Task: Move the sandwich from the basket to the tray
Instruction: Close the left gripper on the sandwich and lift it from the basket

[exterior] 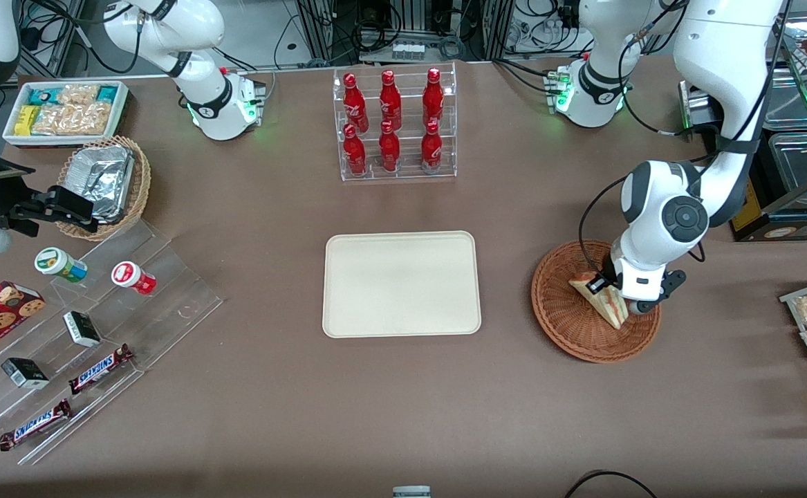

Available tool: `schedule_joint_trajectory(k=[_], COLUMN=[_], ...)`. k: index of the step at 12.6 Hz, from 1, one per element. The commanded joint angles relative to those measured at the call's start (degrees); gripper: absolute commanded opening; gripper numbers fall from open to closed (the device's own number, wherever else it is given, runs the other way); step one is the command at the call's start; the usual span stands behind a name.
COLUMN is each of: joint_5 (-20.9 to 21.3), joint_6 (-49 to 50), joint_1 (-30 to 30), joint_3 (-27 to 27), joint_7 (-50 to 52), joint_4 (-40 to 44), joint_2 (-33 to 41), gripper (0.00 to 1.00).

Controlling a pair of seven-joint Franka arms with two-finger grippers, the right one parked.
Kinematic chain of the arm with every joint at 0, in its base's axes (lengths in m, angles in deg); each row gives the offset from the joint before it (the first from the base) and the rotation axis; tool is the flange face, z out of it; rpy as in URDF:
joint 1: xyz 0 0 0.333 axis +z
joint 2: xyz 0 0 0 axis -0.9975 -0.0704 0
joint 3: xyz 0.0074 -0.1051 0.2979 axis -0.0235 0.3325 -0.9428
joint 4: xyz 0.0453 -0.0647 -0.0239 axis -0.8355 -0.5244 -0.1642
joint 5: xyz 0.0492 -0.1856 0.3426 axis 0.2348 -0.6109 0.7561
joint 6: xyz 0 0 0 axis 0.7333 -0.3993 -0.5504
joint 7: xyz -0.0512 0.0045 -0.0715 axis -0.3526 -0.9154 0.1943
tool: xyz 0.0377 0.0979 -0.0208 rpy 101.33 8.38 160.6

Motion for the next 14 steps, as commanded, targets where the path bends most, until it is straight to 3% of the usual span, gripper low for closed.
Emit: schedule_joint_trajectory(k=[1, 3, 5, 8, 14], joint_5=[3.1, 3.0, 2.2, 1.9, -2.6], joint_6=[14.7, 27.0, 32.9, 33.1, 27.8], joint_1=[-1.8, -5.4, -8.9, -15.9, -24.4], joint_3=[0.3, 0.6, 0.7, 0.7, 0.7], joint_7=[1.0, 0.9, 0.8, 1.1, 1.4], joint_4=[7.1, 16.6, 23.5, 28.4, 34.1], joint_2=[3.7, 3.0, 2.0, -1.3, -10.1], gripper=[0.0, 0.0, 0.0, 0.0, 0.0])
